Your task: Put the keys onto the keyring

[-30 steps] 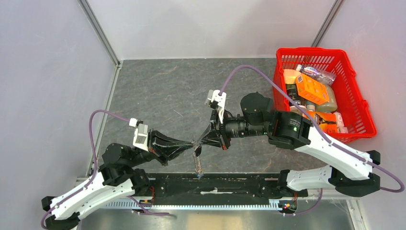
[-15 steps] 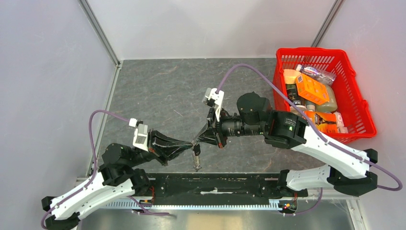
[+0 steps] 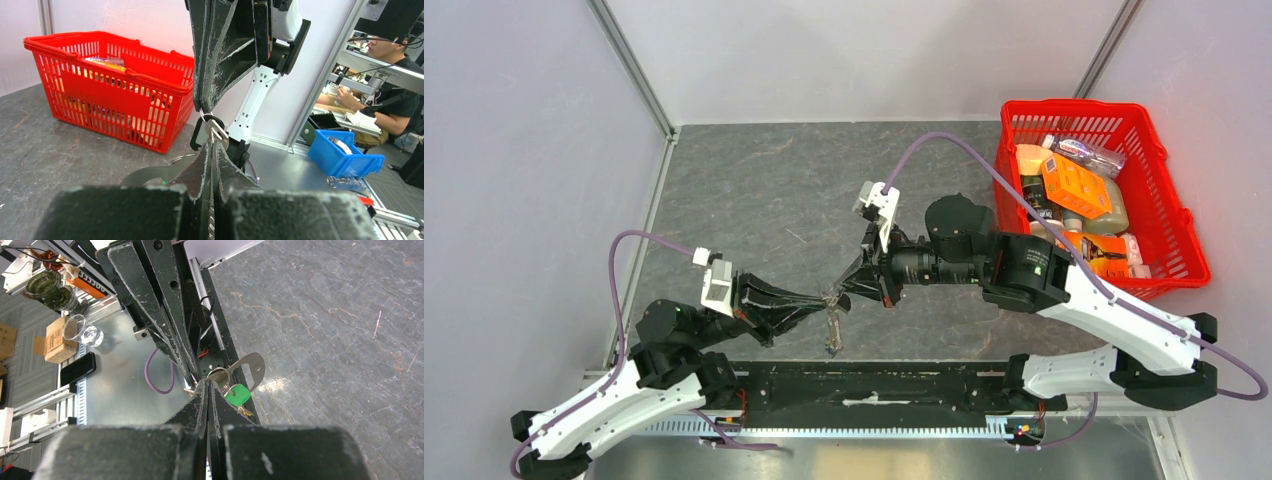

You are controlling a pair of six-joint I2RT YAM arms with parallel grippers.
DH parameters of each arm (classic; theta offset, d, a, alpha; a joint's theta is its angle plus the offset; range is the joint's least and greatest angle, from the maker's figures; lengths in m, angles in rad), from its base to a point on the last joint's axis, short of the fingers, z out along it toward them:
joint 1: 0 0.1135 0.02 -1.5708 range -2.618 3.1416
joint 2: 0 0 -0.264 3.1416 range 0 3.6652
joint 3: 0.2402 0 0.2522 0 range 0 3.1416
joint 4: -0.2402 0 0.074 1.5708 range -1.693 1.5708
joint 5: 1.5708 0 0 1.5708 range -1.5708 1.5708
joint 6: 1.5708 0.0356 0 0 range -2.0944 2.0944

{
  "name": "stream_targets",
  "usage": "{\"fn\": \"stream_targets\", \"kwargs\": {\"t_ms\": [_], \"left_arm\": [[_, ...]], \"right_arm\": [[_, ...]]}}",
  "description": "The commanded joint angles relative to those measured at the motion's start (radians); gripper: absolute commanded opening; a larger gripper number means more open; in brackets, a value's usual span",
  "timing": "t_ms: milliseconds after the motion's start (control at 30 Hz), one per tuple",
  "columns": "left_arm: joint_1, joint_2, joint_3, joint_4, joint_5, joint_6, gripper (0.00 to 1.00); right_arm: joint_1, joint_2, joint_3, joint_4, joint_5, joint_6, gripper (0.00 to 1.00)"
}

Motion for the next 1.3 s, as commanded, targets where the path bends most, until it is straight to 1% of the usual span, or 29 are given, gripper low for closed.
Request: {"fn": "stream_targets", "kwargs": {"t_ms": [0, 367, 833, 1267], "left_arm": [[0.003, -0.007, 0.016, 0.048, -0.014, 0.026, 0.02], [0.002, 0.018, 0.03, 0.032, -0.042, 0.016, 0.02], [0.003, 0.023, 0.035, 0.024, -0.045, 0.017, 0.02], [0.003, 0.022, 0.04, 0.024, -0.048, 0.013, 0.02]], "right_arm": [[0.002, -0.027, -0.006, 0.032, 0.009, -0.008, 0.0], [0.002, -0.037, -0.026, 0.057, -0.011, -0.004, 0.0], [0.002, -0.068, -0.024, 0.041, -0.004, -0.008, 0.0], [0.002, -0.037, -0.058, 0.076, -0.019, 0.007, 0.0]]}}
